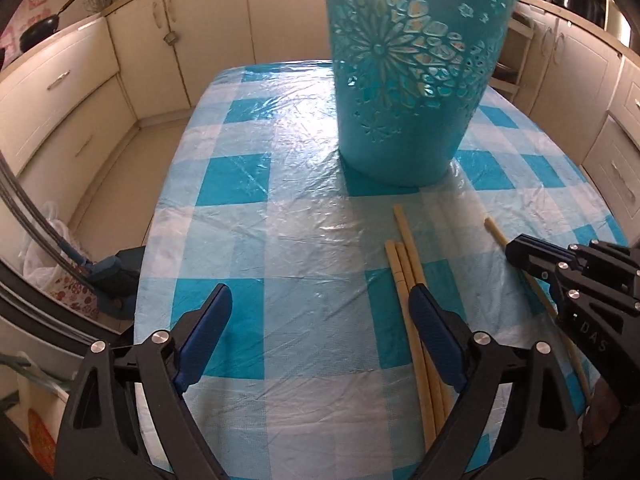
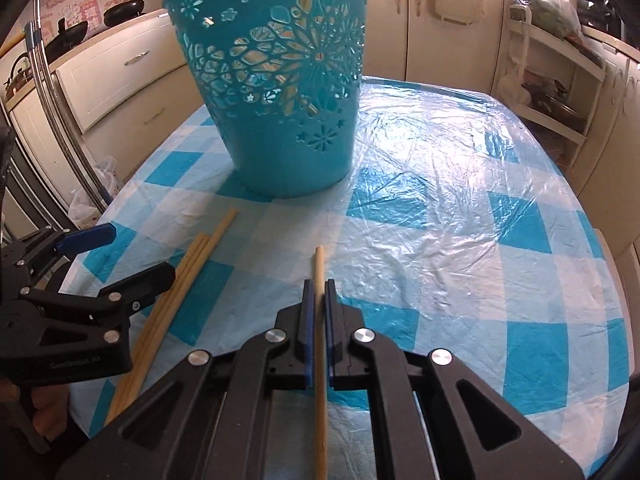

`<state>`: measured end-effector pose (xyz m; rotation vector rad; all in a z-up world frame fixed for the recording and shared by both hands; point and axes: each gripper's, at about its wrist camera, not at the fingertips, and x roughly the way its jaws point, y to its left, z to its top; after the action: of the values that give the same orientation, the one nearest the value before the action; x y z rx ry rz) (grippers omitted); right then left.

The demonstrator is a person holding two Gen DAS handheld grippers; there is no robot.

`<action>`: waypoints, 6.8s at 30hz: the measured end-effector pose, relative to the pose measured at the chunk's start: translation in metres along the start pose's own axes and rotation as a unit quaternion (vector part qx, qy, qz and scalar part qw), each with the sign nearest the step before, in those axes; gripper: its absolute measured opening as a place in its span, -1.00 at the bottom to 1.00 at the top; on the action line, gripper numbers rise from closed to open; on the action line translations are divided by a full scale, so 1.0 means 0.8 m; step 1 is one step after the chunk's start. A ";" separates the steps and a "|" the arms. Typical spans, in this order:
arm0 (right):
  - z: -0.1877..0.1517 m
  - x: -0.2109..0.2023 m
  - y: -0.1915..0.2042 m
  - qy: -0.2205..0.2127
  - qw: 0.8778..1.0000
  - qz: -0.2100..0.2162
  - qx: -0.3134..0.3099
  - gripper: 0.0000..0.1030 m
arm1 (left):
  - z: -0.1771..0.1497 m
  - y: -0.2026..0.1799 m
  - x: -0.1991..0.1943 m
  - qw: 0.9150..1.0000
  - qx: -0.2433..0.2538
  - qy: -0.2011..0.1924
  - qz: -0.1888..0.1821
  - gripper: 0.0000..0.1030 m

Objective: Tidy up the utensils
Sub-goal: 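Grasp a chopstick with the left gripper while the right gripper holds its chopstick, then lift the chopstick with the left gripper over the teal holder and release it, then lift the held chopstick with the right gripper over the teal holder, then open the right gripper to drop the chopstick into the holder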

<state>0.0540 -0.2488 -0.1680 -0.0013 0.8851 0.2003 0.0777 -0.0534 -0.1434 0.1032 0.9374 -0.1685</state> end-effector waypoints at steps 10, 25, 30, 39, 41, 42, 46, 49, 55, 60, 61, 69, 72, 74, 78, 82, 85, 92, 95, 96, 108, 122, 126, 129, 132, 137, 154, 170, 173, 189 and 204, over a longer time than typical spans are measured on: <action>0.001 0.001 -0.001 0.000 1.000 0.010 0.004 -0.88 | 0.005 -0.019 -0.002 0.999 0.033 0.009 0.013 0.49; 0.002 0.000 -0.006 -0.001 1.000 0.012 0.011 -0.88 | 0.007 -0.018 0.006 0.999 0.027 0.026 -0.014 0.10; 0.004 0.000 -0.005 0.003 1.000 0.010 0.003 -0.88 | 0.011 -0.028 0.004 0.998 0.046 0.031 -0.032 -0.56; 0.009 0.004 -0.007 0.010 1.000 0.018 0.003 -0.88 | 0.020 -0.044 0.003 0.995 0.074 0.049 -0.052 -0.90; 0.011 0.004 -0.008 0.013 1.000 0.018 0.002 -0.88 | 0.020 -0.043 -0.002 0.995 0.079 0.045 -0.046 -0.90; 0.011 0.003 -0.008 0.015 1.000 0.019 0.001 -0.88 | 0.020 -0.044 -0.004 0.995 0.081 0.043 -0.042 -0.90; 0.011 0.003 -0.007 0.019 1.000 0.014 -0.007 -0.88 | 0.021 -0.045 -0.008 0.995 0.089 0.037 -0.030 -0.90; 0.011 0.003 -0.003 0.021 1.000 0.007 -0.018 -0.88 | 0.020 -0.045 -0.012 0.995 0.091 0.034 -0.030 -0.90; 0.009 0.003 0.001 0.021 0.999 0.000 -0.031 -0.89 | 0.023 -0.047 -0.034 0.994 0.095 0.022 -0.048 -0.90; 0.009 0.003 -0.008 0.023 1.000 0.018 -0.007 -0.89 | 0.039 -0.034 -0.075 0.991 0.073 -0.001 -0.109 -0.90; 0.009 0.003 -0.012 0.023 0.999 0.024 0.001 -0.90 | 0.045 -0.030 -0.088 0.990 0.067 -0.012 -0.121 -0.90; 0.010 0.005 -0.025 0.021 0.998 0.048 0.035 -0.90 | 0.115 -0.009 -0.185 0.977 0.029 -0.106 -0.185 -0.90; 0.010 0.005 -0.022 0.019 0.998 0.045 0.031 -0.90 | 0.145 -0.012 -0.208 0.971 0.021 -0.148 -0.185 -0.90; 0.010 0.005 -0.021 0.018 0.998 0.046 0.033 -0.90 | 0.169 -0.013 -0.215 0.968 0.005 -0.175 -0.180 -0.90; 0.009 0.005 -0.024 0.017 0.998 0.048 0.037 -0.90 | 0.215 -0.014 -0.220 0.957 -0.026 -0.234 -0.171 -0.90; 0.009 0.005 -0.023 0.015 0.998 0.048 0.037 -0.90 | 0.261 -0.015 -0.220 0.943 -0.064 -0.294 -0.143 -0.90; 0.008 0.005 -0.021 0.012 0.998 0.045 0.034 -0.90 | 0.284 -0.018 -0.207 0.933 -0.085 -0.333 -0.103 -0.90; 0.007 0.005 -0.018 0.011 0.999 0.041 0.031 -0.90 | 0.305 -0.016 -0.132 0.933 -0.133 -0.329 -0.058 -0.90; 0.007 0.006 -0.018 0.010 0.999 0.041 0.030 -0.90 | 0.297 -0.020 -0.110 0.938 -0.133 -0.318 -0.046 -0.90; 0.007 0.005 -0.018 0.011 0.999 0.041 0.030 -0.90 | 0.295 -0.022 -0.103 0.941 -0.127 -0.312 -0.044 -0.90; 0.008 0.006 -0.016 0.010 0.999 0.040 0.031 -0.90 | 0.245 -0.023 -0.081 0.968 -0.075 -0.238 -0.017 -0.62; 0.008 0.005 -0.005 0.011 1.000 0.017 0.003 -0.90 | 0.060 0.079 -0.065 0.986 -0.088 -0.113 0.088 0.78; 0.004 0.001 -0.005 0.010 0.999 -0.028 0.017 -0.92 | 0.034 0.062 -0.007 0.996 -0.049 -0.029 0.073 0.78; 0.002 -0.002 -0.013 0.012 0.998 -0.040 0.047 -0.92 | 0.025 0.048 0.013 0.997 -0.025 -0.007 0.067 0.79; 0.003 -0.003 -0.017 0.019 0.998 -0.030 0.049 -0.81 | 0.030 0.039 0.018 0.998 -0.011 0.000 0.062 0.82; 0.006 0.001 -0.002 0.024 0.999 -0.040 -0.002 -0.57 | 0.031 0.042 0.028 0.998 -0.018 0.016 0.056 0.85; 0.013 0.008 -0.019 0.023 0.998 -0.062 -0.018 -0.61 | 0.030 0.040 0.030 0.998 -0.031 0.021 0.048 0.85; 0.085 -0.113 -0.065 -0.127 0.970 0.157 0.138 -0.90 | 0.031 0.044 0.033 0.998 -0.037 0.024 0.042 0.85; 0.127 -0.139 -0.055 -0.186 0.958 0.171 0.136 -0.90 | 0.031 0.044 0.034 0.998 -0.037 0.024 0.042 0.85; 0.254 -0.098 -0.033 -0.327 0.935 0.032 0.136 -0.89 | 0.031 0.044 0.034 0.998 -0.037 0.024 0.042 0.85; 0.206 -0.115 -0.009 -0.292 0.953 0.043 0.060 -0.71 | 0.031 0.044 0.034 0.998 -0.038 0.024 0.042 0.85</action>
<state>0.1255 -0.2580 0.0068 0.2023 0.3042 0.2122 0.1199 -0.0252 -0.1497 0.0774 0.9836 -0.0529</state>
